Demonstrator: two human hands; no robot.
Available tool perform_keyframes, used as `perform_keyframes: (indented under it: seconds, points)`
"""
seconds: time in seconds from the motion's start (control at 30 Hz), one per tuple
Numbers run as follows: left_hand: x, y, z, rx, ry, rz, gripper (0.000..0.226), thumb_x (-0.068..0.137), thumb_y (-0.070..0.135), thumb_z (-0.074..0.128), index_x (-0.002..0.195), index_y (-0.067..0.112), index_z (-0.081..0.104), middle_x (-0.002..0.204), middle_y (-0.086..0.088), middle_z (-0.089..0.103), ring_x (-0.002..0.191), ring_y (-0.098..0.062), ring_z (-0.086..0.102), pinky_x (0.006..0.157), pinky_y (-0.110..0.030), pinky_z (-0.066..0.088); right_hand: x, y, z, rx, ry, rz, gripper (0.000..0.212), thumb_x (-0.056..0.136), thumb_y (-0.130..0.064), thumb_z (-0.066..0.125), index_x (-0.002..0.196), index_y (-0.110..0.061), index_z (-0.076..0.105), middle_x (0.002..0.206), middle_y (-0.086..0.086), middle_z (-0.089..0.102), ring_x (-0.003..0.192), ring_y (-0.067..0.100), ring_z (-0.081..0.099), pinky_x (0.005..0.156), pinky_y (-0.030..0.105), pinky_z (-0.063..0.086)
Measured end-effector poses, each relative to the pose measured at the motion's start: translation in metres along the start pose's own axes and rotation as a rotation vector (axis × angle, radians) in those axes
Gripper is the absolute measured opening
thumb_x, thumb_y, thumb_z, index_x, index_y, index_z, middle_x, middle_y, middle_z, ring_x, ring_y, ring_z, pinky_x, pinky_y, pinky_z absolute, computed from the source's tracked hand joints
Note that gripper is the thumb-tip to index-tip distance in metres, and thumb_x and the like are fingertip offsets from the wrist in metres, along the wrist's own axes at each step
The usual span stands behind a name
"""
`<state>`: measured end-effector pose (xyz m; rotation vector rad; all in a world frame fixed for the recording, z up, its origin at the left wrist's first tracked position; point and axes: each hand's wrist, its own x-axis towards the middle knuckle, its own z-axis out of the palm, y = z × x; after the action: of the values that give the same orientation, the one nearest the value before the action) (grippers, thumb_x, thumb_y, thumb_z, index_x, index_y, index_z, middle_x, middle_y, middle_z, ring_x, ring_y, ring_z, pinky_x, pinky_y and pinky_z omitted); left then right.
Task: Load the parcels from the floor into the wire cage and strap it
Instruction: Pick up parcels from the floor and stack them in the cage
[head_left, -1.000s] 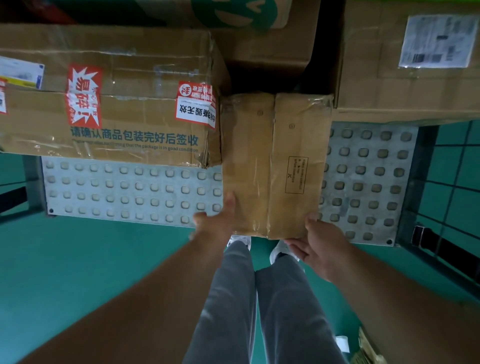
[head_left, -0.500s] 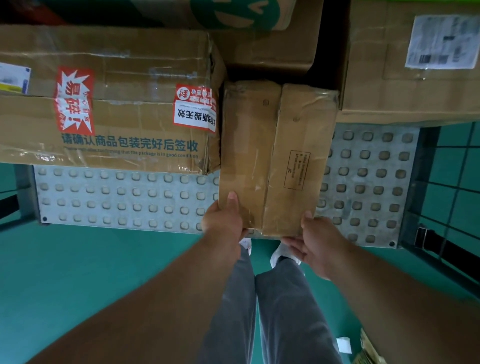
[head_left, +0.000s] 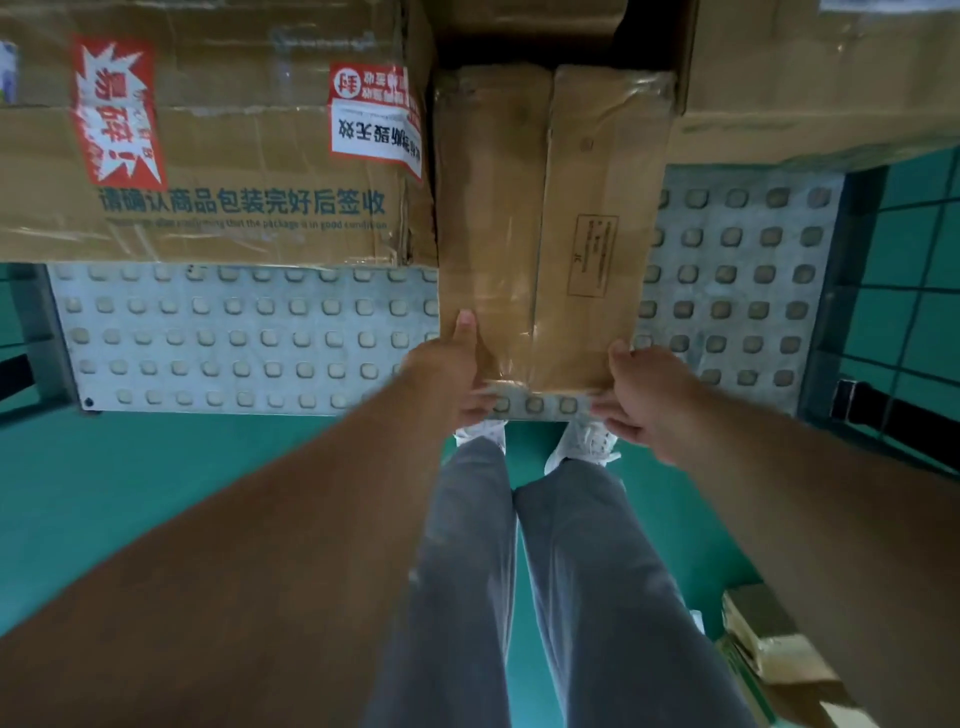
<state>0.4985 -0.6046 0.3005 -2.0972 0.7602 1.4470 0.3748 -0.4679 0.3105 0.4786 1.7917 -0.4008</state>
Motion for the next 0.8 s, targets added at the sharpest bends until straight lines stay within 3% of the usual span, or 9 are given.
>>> perform_keyframes:
  seconds: [0.07, 0.13, 0.17, 0.23, 0.3, 0.37, 0.43, 0.57, 0.8]
  points:
    - [-0.014, -0.001, -0.019, 0.3, -0.032, 0.068, 0.08, 0.091, 0.072, 0.056, 0.146, 0.015, 0.046, 0.13, -0.014, 0.064, 0.103, -0.032, 0.069, 0.092, -0.046, 0.056, -0.017, -0.005, -0.024, -0.274, -0.028, -0.083, 0.031, 0.108, -0.033, 0.042, 0.115, -0.009, 0.06, 0.108, 0.02, 0.071, 0.095, 0.033, 0.072, 0.089, 0.045, 0.06]
    - [-0.035, -0.002, -0.038, 0.513, 0.062, 0.26, 0.081, 0.095, 0.06, 0.059, 0.158, 0.017, 0.032, 0.15, -0.015, 0.051, 0.121, -0.033, 0.06, 0.099, -0.037, 0.045, -0.038, -0.011, -0.046, -0.486, -0.007, -0.24, 0.036, 0.106, -0.03, 0.042, 0.116, -0.001, 0.061, 0.097, 0.017, 0.068, 0.077, 0.029, 0.064, 0.068, 0.036, 0.054]
    - [-0.05, -0.002, -0.047, 0.551, 0.099, 0.351, 0.073, 0.098, 0.052, 0.058, 0.157, 0.016, 0.036, 0.15, -0.013, 0.051, 0.12, -0.03, 0.06, 0.096, -0.032, 0.045, -0.052, -0.012, -0.056, -0.54, 0.002, -0.309, 0.039, 0.106, -0.029, 0.042, 0.119, 0.003, 0.061, 0.097, 0.021, 0.067, 0.077, 0.031, 0.063, 0.065, 0.036, 0.053]
    - [-0.085, -0.01, -0.065, 0.576, 0.127, 0.481, 0.05, 0.1, 0.044, 0.057, 0.143, 0.018, 0.055, 0.131, -0.005, 0.062, 0.089, -0.017, 0.065, 0.075, -0.023, 0.047, -0.084, -0.007, -0.075, -0.566, -0.005, -0.394, 0.041, 0.107, -0.026, 0.039, 0.119, 0.006, 0.062, 0.104, 0.029, 0.067, 0.078, 0.032, 0.062, 0.066, 0.039, 0.051]
    - [-0.123, -0.026, -0.079, 0.566, 0.081, 0.522, 0.034, 0.101, 0.04, 0.057, 0.126, 0.019, 0.064, 0.111, -0.001, 0.067, 0.072, -0.011, 0.061, 0.06, -0.021, 0.044, -0.115, 0.007, -0.096, -0.505, -0.018, -0.404, 0.04, 0.107, -0.026, 0.041, 0.118, 0.005, 0.064, 0.11, 0.028, 0.068, 0.084, 0.03, 0.06, 0.078, 0.045, 0.054]
    - [-0.163, -0.046, -0.089, 0.591, -0.002, 0.528, 0.03, 0.1, 0.039, 0.057, 0.121, 0.019, 0.066, 0.109, -0.003, 0.069, 0.083, -0.017, 0.066, 0.066, -0.024, 0.047, -0.152, 0.026, -0.116, -0.415, -0.037, -0.376, 0.038, 0.106, -0.027, 0.045, 0.118, 0.003, 0.065, 0.118, 0.026, 0.068, 0.092, 0.028, 0.06, 0.092, 0.048, 0.053]
    - [-0.203, -0.062, -0.097, 0.631, -0.07, 0.557, 0.029, 0.101, 0.041, 0.056, 0.122, 0.023, 0.065, 0.115, -0.002, 0.068, 0.096, -0.021, 0.069, 0.072, -0.025, 0.05, -0.192, 0.05, -0.134, -0.373, -0.038, -0.365, 0.036, 0.106, -0.023, 0.046, 0.119, 0.005, 0.064, 0.121, 0.027, 0.067, 0.094, 0.03, 0.061, 0.088, 0.044, 0.051]
    - [-0.269, -0.08, -0.099, 0.698, -0.104, 0.627, 0.025, 0.1, 0.045, 0.055, 0.115, 0.026, 0.065, 0.109, 0.0, 0.07, 0.095, -0.019, 0.068, 0.084, -0.033, 0.054, -0.271, 0.094, -0.149, -0.284, -0.034, -0.343, 0.033, 0.109, -0.021, 0.042, 0.121, 0.003, 0.061, 0.115, 0.023, 0.066, 0.105, 0.036, 0.065, 0.07, 0.03, 0.046]
    - [-0.373, -0.123, -0.068, 1.083, -0.193, 0.921, 0.027, 0.101, 0.031, 0.045, 0.076, 0.02, 0.046, 0.07, -0.004, 0.042, 0.066, -0.018, 0.04, 0.06, -0.03, 0.03, -0.34, 0.188, -0.14, 0.296, 0.164, -0.305, 0.023, 0.105, -0.033, 0.049, 0.113, -0.016, 0.062, 0.104, 0.002, 0.07, 0.085, 0.016, 0.066, 0.068, 0.028, 0.046]
